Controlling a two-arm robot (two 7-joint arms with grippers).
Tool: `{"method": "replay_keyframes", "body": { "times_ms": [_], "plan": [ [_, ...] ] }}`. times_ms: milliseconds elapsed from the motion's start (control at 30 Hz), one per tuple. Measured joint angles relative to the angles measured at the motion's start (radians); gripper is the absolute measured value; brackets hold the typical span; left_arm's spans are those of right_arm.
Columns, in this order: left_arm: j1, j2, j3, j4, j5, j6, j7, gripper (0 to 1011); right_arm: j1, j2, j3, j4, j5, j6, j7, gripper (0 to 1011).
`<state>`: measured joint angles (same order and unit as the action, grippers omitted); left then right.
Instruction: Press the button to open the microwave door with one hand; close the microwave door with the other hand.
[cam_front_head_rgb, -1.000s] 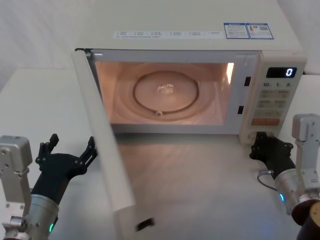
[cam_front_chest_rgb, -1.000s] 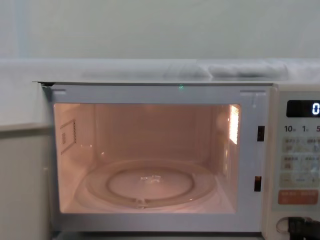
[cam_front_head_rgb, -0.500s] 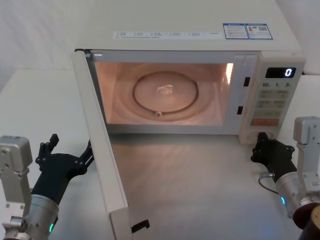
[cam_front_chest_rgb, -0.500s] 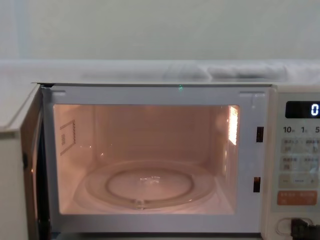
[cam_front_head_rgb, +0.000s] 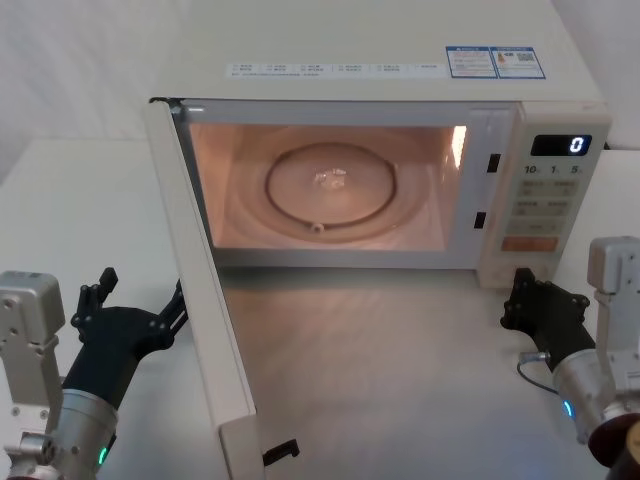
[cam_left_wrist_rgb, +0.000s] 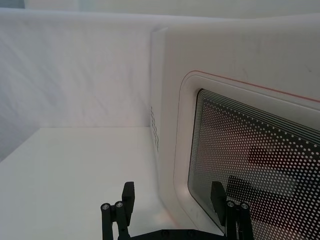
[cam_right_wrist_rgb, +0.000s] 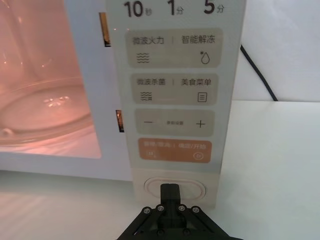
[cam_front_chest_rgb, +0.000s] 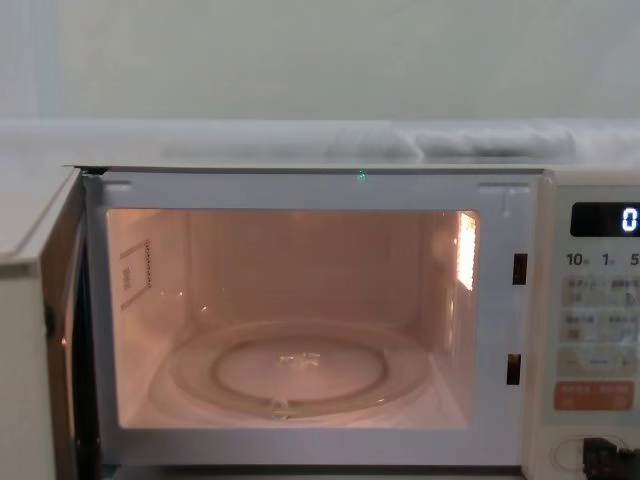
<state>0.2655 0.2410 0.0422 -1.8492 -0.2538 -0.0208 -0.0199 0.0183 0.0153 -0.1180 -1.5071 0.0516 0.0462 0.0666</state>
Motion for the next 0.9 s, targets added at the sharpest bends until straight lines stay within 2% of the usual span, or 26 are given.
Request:
{"method": "replay_keyframes", "body": {
  "times_ms": [100,300,367,533,600,633,733,900],
  "plan": [
    [0.000,0.000,0.000,0.000,0.000,0.000,0.000,1001,-0.016,0.002,-0.002,-0.023,-0.003,0.006,0.000,0],
    [0.000,0.000,0.000,0.000,0.000,0.000,0.000,1001,-0.077,0.012,-0.009,-0.110,-0.010,0.026,0.000,0],
    [0.000,0.000,0.000,0.000,0.000,0.000,0.000,1001,-0.109,0.017,-0.010,-0.158,-0.012,0.034,0.000,0],
    [0.000,0.000,0.000,0.000,0.000,0.000,0.000,1001,-0.146,0.027,-0.007,-0.218,-0.012,0.048,0.003,0],
    [0.000,0.000,0.000,0.000,0.000,0.000,0.000,1001,-0.178,0.036,0.002,-0.270,-0.012,0.058,0.004,0],
    [0.000,0.000,0.000,0.000,0.000,0.000,0.000,1001,-0.178,0.036,0.002,-0.270,-0.012,0.058,0.004,0],
    [0.000,0.000,0.000,0.000,0.000,0.000,0.000,1001,-0.213,0.047,0.018,-0.328,-0.011,0.067,0.004,0],
    [0.000,0.000,0.000,0.000,0.000,0.000,0.000,1001,-0.236,0.063,0.041,-0.373,-0.008,0.071,0.012,0]
  ]
}}
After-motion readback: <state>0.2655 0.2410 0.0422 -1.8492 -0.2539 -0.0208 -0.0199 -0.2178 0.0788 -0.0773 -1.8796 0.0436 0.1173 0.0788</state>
